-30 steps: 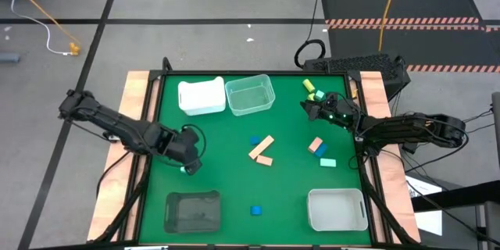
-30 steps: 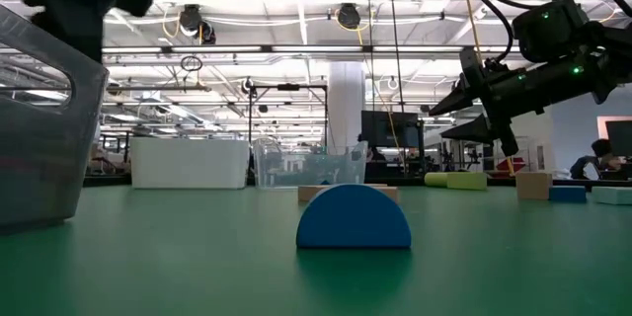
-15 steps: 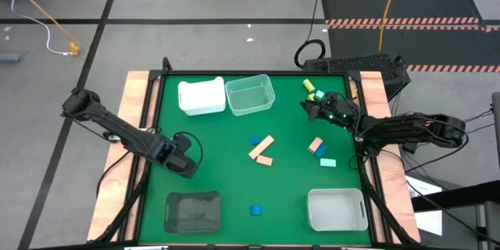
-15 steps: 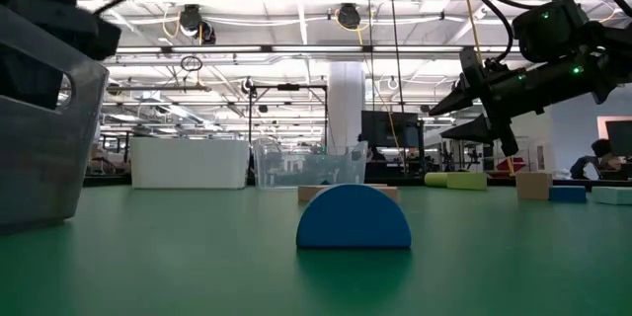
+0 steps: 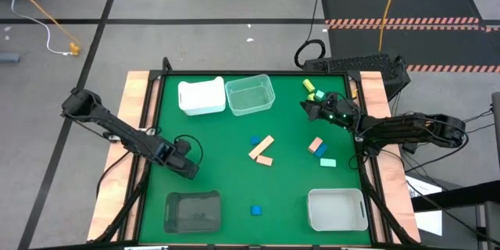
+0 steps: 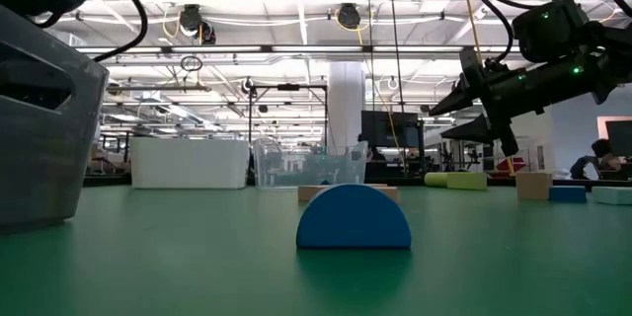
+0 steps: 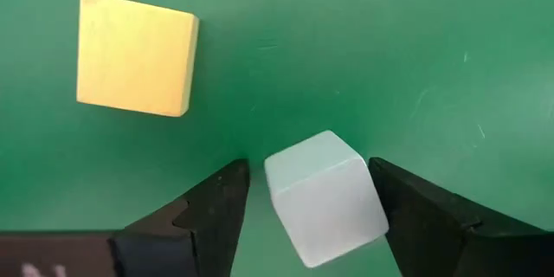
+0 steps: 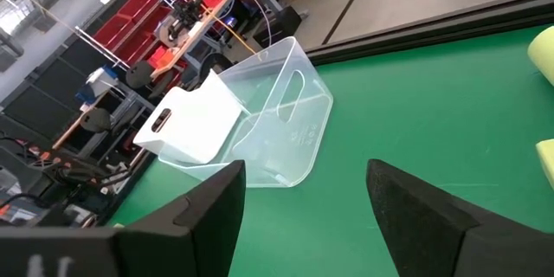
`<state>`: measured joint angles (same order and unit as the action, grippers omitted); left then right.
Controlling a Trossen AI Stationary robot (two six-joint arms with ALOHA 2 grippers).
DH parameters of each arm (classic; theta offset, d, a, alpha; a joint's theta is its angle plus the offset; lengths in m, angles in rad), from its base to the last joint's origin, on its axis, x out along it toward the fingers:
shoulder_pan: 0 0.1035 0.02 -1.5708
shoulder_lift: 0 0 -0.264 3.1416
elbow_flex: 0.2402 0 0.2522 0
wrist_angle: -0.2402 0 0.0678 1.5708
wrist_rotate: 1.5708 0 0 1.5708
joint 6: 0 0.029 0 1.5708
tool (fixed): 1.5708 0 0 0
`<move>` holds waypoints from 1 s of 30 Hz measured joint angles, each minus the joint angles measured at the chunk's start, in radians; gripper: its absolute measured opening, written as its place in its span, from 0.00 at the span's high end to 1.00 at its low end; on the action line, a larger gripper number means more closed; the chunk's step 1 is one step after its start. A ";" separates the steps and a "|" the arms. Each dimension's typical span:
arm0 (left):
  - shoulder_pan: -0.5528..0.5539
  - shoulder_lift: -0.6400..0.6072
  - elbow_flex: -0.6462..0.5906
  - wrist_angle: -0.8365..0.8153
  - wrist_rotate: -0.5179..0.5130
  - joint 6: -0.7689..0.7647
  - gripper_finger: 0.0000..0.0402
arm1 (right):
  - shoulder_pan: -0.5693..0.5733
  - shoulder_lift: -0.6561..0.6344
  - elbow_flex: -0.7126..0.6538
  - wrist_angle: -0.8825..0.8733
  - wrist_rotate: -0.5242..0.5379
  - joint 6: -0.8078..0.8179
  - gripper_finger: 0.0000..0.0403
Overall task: Sort & place blocks by color
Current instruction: Put the bottom left white blocks into the white bin
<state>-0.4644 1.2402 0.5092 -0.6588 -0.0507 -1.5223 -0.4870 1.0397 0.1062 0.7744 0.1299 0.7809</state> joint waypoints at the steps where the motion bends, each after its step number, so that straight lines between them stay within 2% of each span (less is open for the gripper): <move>1: 0.000 -0.001 -0.004 -0.001 0.004 0.001 0.44 | 0.000 0.000 0.000 0.000 0.000 0.000 0.42; 6: 0.000 0.000 0.001 -0.008 0.010 0.041 0.66 | 0.000 0.000 0.000 0.000 0.000 0.000 0.42; 12: 0.022 0.004 0.067 0.026 0.031 0.161 0.66 | 0.000 0.000 0.000 0.000 0.000 0.000 0.42; 17: 0.105 0.004 0.134 0.035 0.015 0.325 0.66 | 0.000 0.000 0.000 0.000 0.000 0.000 0.42; 21: 0.210 0.004 0.193 0.040 0.000 0.515 0.66 | 0.000 0.000 0.000 0.000 0.000 0.000 0.42; 30: 0.539 0.004 0.395 0.071 -0.003 0.935 0.66 | 0.000 0.000 0.000 0.000 0.000 0.000 0.42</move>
<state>0.0744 1.2438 0.9038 -0.5878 -0.0540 -0.5873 -0.4873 1.0401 0.1061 0.7742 0.1299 0.7807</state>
